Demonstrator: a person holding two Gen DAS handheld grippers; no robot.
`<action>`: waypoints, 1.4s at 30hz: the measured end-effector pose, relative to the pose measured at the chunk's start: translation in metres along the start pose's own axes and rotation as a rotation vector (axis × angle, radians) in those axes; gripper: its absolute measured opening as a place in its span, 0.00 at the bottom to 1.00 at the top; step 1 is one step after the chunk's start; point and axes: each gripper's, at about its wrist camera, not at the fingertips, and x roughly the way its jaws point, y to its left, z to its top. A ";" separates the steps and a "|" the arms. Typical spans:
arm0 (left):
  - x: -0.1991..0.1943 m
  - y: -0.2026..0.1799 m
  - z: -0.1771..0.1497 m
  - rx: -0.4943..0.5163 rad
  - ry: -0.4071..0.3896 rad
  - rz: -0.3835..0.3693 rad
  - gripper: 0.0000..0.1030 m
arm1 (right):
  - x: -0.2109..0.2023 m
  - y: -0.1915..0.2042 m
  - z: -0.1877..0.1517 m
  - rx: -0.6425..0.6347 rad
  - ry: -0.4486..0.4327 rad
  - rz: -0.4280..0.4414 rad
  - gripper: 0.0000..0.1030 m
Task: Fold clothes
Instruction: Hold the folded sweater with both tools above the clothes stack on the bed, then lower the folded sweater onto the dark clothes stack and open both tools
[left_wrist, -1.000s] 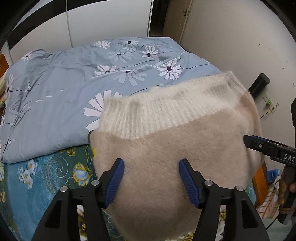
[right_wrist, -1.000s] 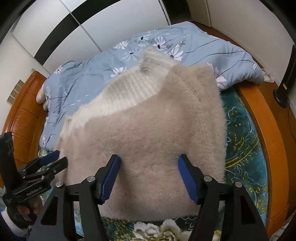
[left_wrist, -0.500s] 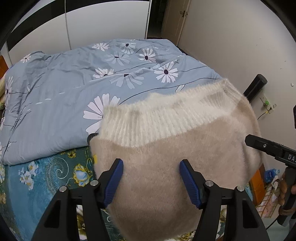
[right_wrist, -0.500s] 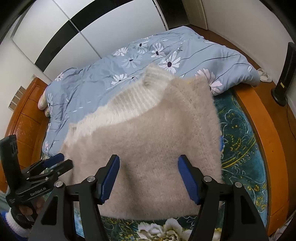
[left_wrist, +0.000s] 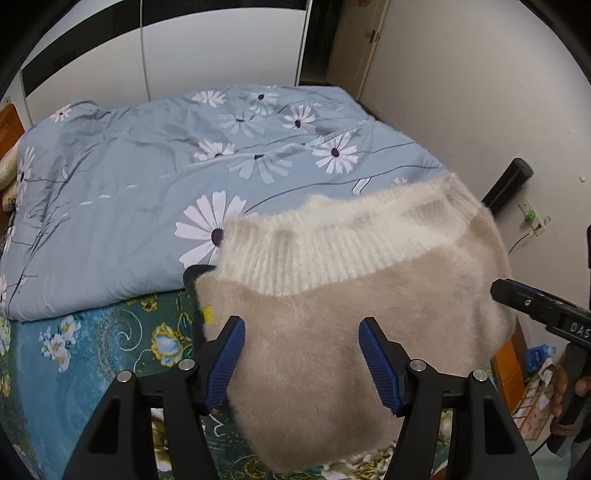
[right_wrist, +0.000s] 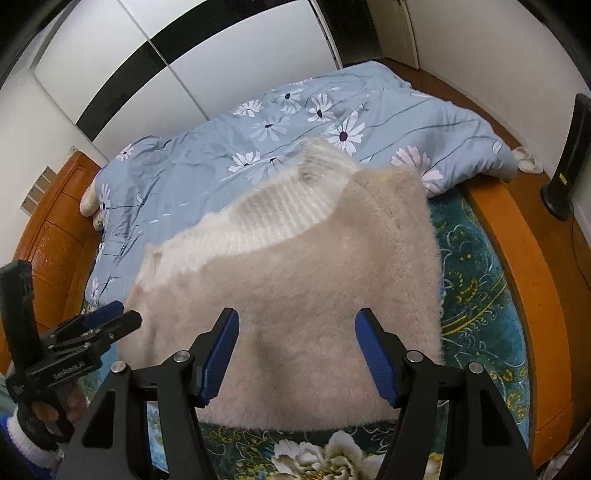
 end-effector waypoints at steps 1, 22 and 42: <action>-0.004 -0.001 -0.001 0.002 -0.007 -0.004 0.66 | -0.002 0.001 -0.001 -0.003 -0.003 -0.001 0.66; -0.031 0.018 -0.059 0.080 0.043 -0.107 0.90 | -0.014 0.037 -0.078 -0.053 0.063 -0.096 0.74; -0.005 0.091 -0.087 0.166 0.109 -0.116 1.00 | 0.010 0.103 -0.125 0.044 0.077 -0.240 1.00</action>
